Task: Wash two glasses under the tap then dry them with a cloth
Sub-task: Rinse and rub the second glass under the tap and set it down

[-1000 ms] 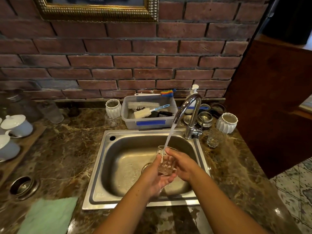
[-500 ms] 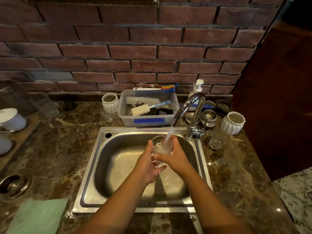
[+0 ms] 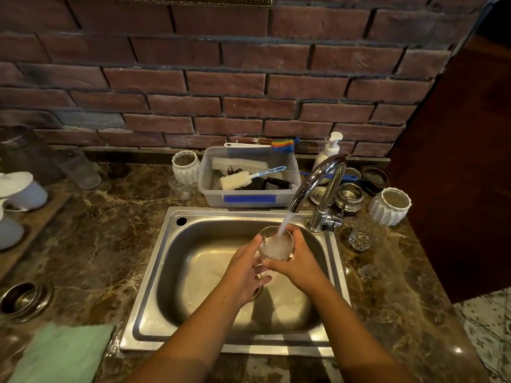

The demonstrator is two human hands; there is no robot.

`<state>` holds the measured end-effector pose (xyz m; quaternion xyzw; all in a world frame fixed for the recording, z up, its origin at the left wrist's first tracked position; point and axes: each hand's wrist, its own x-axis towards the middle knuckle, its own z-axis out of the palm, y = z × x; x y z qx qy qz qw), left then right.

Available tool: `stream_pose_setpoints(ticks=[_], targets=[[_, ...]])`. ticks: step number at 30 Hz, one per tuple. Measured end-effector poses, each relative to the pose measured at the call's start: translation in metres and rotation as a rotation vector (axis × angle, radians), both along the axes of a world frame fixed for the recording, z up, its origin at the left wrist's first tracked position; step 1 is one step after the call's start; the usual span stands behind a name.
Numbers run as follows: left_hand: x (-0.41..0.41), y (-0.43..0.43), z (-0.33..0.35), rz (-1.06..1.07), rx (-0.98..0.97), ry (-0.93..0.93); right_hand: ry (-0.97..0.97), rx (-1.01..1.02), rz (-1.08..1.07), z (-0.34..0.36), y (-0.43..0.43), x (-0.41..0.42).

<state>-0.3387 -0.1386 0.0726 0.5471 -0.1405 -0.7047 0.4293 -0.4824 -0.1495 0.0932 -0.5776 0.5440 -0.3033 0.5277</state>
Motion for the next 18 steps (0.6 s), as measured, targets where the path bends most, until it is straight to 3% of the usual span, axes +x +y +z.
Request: stream_pose_setpoints(ticks=[18], targets=[[0.0016, 0.0038, -0.0065, -0.002, -0.028, 0.025, 0.005, 0.010, 0.059, -0.0059, -0.0002, -0.0015]])
